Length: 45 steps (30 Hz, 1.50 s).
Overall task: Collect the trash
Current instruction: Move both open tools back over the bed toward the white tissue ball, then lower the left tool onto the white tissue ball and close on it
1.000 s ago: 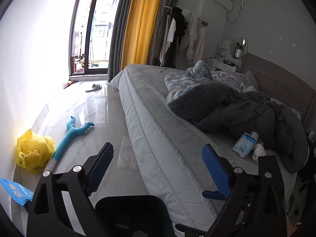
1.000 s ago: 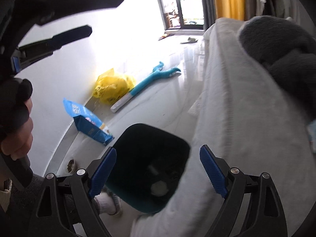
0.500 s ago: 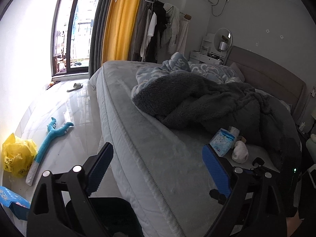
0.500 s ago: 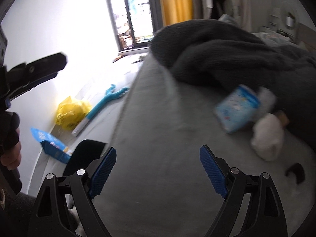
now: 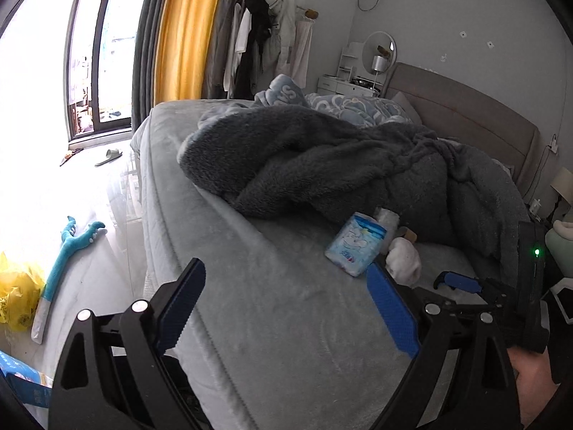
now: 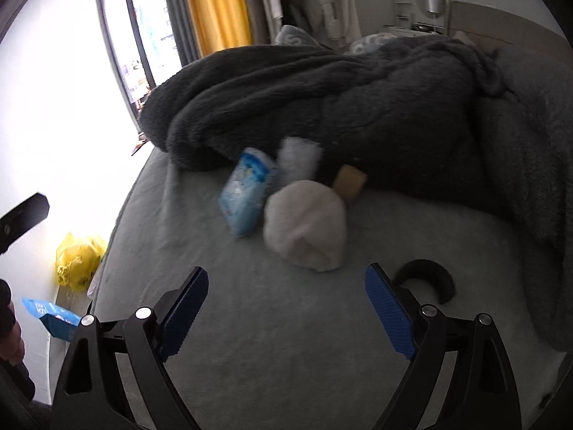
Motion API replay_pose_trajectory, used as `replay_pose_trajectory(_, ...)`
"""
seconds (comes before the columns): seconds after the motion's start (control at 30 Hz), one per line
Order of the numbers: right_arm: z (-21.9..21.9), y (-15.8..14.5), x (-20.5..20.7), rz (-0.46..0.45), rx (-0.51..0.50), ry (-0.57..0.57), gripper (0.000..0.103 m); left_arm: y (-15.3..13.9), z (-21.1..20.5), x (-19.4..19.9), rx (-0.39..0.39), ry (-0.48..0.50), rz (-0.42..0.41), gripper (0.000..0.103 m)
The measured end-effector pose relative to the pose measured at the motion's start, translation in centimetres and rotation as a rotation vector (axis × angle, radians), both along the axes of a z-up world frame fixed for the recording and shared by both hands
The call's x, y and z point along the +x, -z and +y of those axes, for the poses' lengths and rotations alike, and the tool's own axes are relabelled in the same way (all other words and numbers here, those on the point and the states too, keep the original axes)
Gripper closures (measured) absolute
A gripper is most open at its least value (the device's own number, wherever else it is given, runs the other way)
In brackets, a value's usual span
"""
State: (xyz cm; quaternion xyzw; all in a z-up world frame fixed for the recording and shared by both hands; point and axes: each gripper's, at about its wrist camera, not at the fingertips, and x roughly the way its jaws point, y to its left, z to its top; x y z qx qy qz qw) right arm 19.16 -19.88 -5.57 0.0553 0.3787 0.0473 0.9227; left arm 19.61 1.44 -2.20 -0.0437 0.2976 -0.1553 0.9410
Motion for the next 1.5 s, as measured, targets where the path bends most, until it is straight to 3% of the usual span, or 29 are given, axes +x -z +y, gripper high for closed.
replay_pose_trajectory(0.4,-5.2,1.0,0.8,-0.015,-0.048,0.146,0.012,1.5,-4.4,0.8,0.0,0.057,0.037,0.01)
replay_pose_trajectory(0.73,-7.4,2.9,1.3,0.041,-0.034,0.176,0.013,2.5,-7.4,1.7,-0.022,0.084,0.06,0.01)
replay_pose_trajectory(0.8,-7.8,3.2,1.5,0.056,-0.019,0.178,0.025,2.8,-8.1,1.9,-0.023,0.089,0.063,0.01)
replay_pose_trajectory(0.93,-8.6,3.7,1.1,0.069,0.01,0.173,0.033,3.5,-9.7,2.2,-0.036,0.102,0.067,0.01)
replay_pose_trajectory(1.1,-8.7,3.9,0.4,0.069,-0.002,0.129,0.053,4.1,-11.4,2.6,-0.057,0.117,0.07,0.01)
replay_pose_trajectory(1.5,-9.9,2.0,-1.6,0.017,-0.02,0.035,0.055,5.6,-15.3,4.1,-0.076,0.146,0.101,0.016)
